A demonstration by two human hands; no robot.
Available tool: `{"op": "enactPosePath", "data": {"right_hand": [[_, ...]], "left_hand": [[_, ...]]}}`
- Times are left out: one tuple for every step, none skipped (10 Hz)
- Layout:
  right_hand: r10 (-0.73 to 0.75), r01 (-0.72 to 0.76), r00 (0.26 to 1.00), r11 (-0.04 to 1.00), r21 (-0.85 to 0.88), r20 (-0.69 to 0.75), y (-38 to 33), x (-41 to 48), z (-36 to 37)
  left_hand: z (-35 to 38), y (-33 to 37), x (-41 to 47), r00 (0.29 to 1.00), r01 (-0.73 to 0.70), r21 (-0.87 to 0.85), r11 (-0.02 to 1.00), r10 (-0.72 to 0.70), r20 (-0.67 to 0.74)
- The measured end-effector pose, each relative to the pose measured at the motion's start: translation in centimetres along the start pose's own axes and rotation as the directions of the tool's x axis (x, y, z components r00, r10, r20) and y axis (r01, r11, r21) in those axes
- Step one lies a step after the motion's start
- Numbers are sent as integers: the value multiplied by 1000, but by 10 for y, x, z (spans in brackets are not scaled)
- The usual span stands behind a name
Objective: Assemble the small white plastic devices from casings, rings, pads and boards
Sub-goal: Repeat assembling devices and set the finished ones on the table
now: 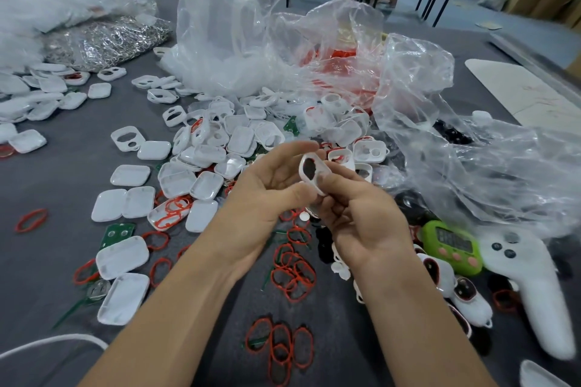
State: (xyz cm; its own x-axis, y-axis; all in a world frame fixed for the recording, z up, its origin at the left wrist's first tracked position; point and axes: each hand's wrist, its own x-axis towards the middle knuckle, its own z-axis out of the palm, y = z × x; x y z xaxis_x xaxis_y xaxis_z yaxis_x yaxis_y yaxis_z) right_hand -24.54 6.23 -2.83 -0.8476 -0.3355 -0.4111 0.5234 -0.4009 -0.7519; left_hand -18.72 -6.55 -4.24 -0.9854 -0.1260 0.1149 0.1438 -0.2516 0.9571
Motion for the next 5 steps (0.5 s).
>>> {"op": "enactPosePath", "data": {"right_hand": [[-12,17,998,995,-98,55,0,-5,3],[-108,127,991,935,-330,76,-3,-6,4],[-166,213,977,842,-495,137,-10,-7,1],[-258,240,966,838,-490,31,-24,-5,-10],[-527,308,847,593,-744,-69,-40,0,-31]], "left_hand": [[-4,-3,0,999,-11,-64,998,9,-34],[-4,-4,-1,1000,12,-57,998,-13,-11],[-3,-2,-1,999,42,-135,990,-42,2],[-5,-2,3,992,73,-370,926,-104,-65],[-12,-2,5,988,73,-511,857,-133,-82]]}}
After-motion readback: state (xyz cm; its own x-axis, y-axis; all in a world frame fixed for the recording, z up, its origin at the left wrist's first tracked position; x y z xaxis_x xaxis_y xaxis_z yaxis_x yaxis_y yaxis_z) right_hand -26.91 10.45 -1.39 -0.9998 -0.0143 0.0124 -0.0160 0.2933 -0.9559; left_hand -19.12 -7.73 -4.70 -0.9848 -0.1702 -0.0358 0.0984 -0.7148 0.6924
